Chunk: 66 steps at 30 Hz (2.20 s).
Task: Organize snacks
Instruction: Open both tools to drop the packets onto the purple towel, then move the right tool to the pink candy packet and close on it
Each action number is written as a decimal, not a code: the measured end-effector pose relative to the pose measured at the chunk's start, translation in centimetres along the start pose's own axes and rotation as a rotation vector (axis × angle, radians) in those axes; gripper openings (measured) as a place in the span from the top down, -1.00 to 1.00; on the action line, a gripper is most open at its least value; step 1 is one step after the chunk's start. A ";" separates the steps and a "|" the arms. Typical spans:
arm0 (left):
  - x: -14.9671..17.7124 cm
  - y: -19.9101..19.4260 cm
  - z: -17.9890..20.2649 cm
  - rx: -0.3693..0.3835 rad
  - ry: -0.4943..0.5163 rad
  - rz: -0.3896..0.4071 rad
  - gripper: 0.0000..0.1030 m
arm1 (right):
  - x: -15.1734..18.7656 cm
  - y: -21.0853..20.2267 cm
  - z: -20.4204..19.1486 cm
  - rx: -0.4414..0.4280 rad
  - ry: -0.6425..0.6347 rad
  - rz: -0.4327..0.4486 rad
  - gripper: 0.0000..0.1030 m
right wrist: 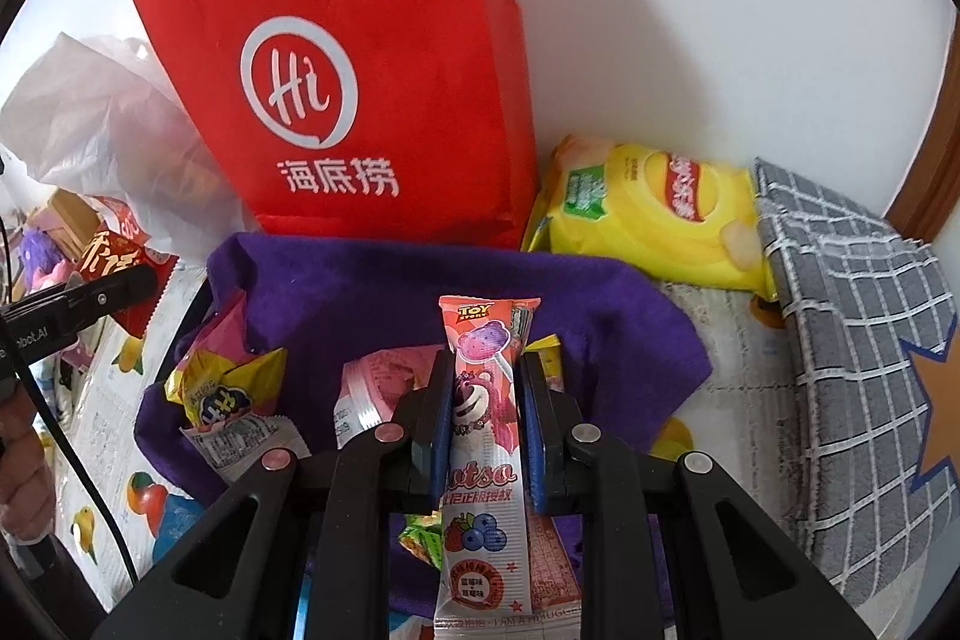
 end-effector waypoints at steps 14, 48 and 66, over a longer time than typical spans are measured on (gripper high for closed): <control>1.0 2.5 1.9 0.006 0.050 -0.105 0.32 | 0.6 2.7 -0.6 0.018 -0.012 -0.076 0.56; 1.7 3.5 3.9 0.029 0.113 -0.140 0.25 | -0.5 -2.1 -0.2 0.036 0.022 0.064 0.13; 1.0 -0.2 4.4 0.081 0.132 -0.064 -0.06 | -0.2 -5.6 -2.3 0.107 -0.019 0.160 -0.01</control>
Point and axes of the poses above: each gripper's, at about its wrist camera, not at the fingertips, and y roughly the way its jaws point, z to its right, x to its underside, the point moved 5 cm from there along y, roughly the way its jaws point, and after that the axes turned 7 degrees about -z, right-handed, at the moved point
